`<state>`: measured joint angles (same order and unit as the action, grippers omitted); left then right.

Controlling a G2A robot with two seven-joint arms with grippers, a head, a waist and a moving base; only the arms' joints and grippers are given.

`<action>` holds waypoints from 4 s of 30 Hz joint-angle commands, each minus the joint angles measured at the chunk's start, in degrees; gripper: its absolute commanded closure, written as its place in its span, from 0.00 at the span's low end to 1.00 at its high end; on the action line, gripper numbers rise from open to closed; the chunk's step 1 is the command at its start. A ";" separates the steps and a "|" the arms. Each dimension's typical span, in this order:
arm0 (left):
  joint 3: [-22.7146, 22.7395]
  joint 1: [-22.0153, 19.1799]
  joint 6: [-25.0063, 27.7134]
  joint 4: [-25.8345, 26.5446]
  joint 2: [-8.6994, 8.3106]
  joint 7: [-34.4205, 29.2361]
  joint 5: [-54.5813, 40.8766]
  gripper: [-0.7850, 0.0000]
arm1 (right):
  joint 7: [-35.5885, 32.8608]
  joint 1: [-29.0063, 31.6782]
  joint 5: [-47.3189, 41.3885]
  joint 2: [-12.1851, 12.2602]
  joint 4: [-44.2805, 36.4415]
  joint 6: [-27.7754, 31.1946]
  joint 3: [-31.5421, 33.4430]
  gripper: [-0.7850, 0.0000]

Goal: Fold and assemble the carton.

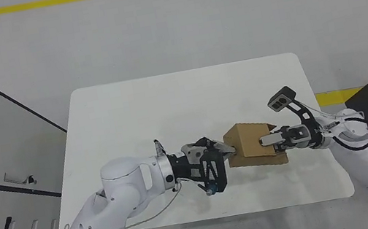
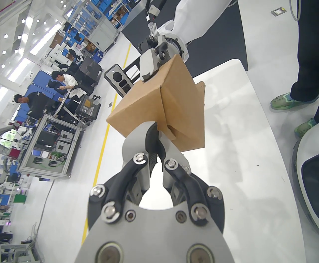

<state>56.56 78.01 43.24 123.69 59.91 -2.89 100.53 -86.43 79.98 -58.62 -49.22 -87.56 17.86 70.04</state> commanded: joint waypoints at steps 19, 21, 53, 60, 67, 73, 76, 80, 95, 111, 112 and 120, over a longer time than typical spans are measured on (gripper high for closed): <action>-1.41 -1.48 0.06 -0.75 0.14 1.67 -0.55 1.00 | 0.00 0.00 0.00 0.00 0.00 0.00 0.00 1.00; -1.69 -1.63 -0.16 -0.79 0.19 1.65 -0.43 1.00 | 0.00 0.00 0.00 0.00 0.00 0.00 0.00 1.00; -3.89 -3.34 -1.54 -1.44 0.62 1.93 0.43 1.00 | 0.00 0.00 0.00 0.00 0.00 0.00 0.00 1.00; -1.94 -2.19 -1.88 -0.39 0.22 1.56 0.73 1.00 | 0.00 0.00 0.00 0.00 0.00 0.00 0.00 1.00; 1.14 0.57 -2.30 1.59 -0.52 1.76 1.56 1.00 | 0.00 0.00 0.00 0.00 0.00 0.00 0.00 1.00; 4.55 3.32 -3.22 3.24 -1.18 2.45 1.53 0.99 | 1.95 0.69 0.66 -0.11 -1.15 -0.12 0.47 1.00; 5.86 4.73 -3.49 4.55 -1.48 3.15 1.76 0.55 | 0.48 1.32 -0.47 -0.11 -1.02 0.31 1.68 1.00; 7.56 6.32 -3.87 5.94 -1.82 4.43 1.74 0.00 | -1.57 1.56 -3.14 -0.23 -0.91 -1.57 3.35 1.00; 12.93 12.84 -7.46 9.76 -2.84 7.17 3.59 0.00 | -1.57 -0.93 -11.31 1.11 -0.20 -1.58 -0.09 1.00; 17.45 13.92 -5.56 9.38 -3.10 2.22 -2.50 0.00 | 8.25 -1.39 13.67 2.83 -6.19 5.25 8.66 1.00; 18.07 14.24 -5.06 9.46 -3.14 1.70 -3.84 0.00 | 9.70 -1.22 17.37 3.07 -7.77 5.47 10.05 1.00; 21.17 15.52 -3.45 9.59 -3.31 -2.04 -10.28 0.00 | 12.89 -0.59 32.71 3.88 -15.73 7.51 14.65 1.00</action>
<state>77.78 93.54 39.81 133.29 56.60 -5.02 90.13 -73.49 79.40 -23.81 -45.33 -103.47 25.42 84.76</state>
